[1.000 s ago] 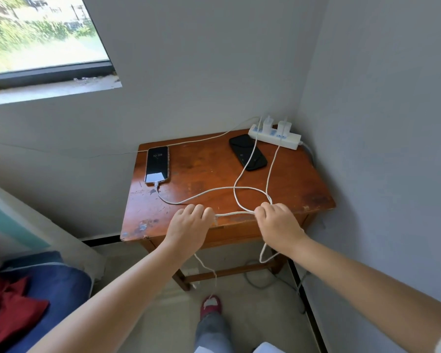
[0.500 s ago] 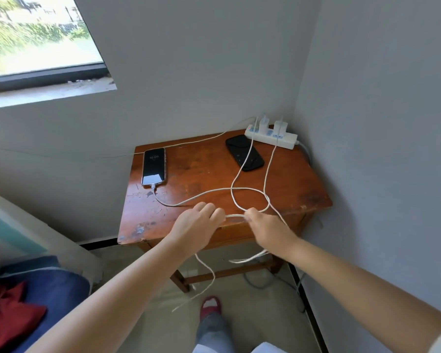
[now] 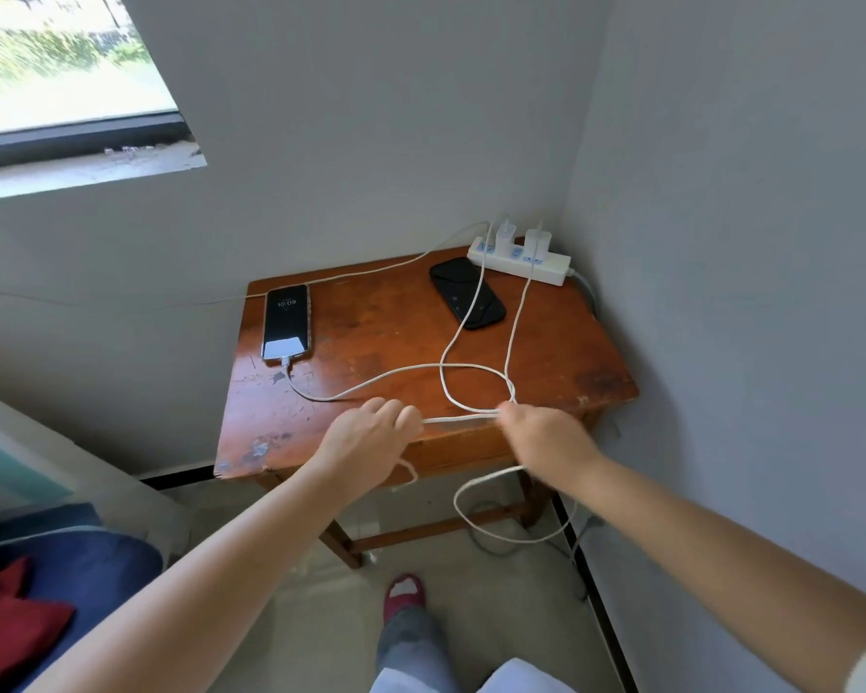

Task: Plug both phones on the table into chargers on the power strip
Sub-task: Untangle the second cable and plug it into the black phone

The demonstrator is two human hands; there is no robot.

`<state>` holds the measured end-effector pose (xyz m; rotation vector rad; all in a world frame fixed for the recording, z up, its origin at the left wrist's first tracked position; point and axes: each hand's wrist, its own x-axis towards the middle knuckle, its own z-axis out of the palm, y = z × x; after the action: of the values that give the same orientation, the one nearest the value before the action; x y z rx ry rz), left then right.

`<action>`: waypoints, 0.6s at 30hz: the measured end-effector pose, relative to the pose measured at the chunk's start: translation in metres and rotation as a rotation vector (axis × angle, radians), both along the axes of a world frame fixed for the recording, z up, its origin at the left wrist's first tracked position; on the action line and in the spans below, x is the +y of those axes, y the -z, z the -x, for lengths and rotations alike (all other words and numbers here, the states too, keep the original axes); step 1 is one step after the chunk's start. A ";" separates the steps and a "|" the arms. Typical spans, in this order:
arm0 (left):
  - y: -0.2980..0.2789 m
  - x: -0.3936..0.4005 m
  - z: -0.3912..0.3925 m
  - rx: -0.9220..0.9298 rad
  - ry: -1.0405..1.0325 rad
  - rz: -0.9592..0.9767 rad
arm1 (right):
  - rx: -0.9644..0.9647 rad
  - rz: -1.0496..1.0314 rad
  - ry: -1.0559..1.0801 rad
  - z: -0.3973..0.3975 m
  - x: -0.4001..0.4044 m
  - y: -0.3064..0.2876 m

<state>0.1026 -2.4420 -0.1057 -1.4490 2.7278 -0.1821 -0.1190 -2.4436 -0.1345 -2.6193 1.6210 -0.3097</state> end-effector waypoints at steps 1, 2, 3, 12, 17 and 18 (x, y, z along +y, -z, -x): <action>0.003 0.001 -0.011 -0.034 -0.030 -0.013 | 0.078 -0.016 0.101 0.020 -0.003 0.004; 0.009 0.001 -0.021 -0.058 -0.056 -0.025 | 0.158 -0.057 0.195 0.037 -0.004 0.004; 0.018 -0.001 -0.029 -0.046 -0.076 -0.017 | 0.182 -0.080 0.240 0.047 -0.003 0.005; -0.010 -0.011 0.005 -0.014 0.011 -0.052 | 0.074 -0.084 -0.020 0.014 -0.004 -0.012; 0.001 -0.011 -0.018 -0.096 -0.128 -0.199 | 0.235 -0.308 0.244 0.061 -0.005 -0.005; 0.000 -0.014 -0.005 -0.086 -0.079 -0.185 | 0.093 -0.340 0.159 0.040 -0.004 -0.005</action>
<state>0.1077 -2.4558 -0.1053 -1.4586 2.5386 0.0108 -0.1588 -2.4475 -0.1292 -2.2898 1.7355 0.0800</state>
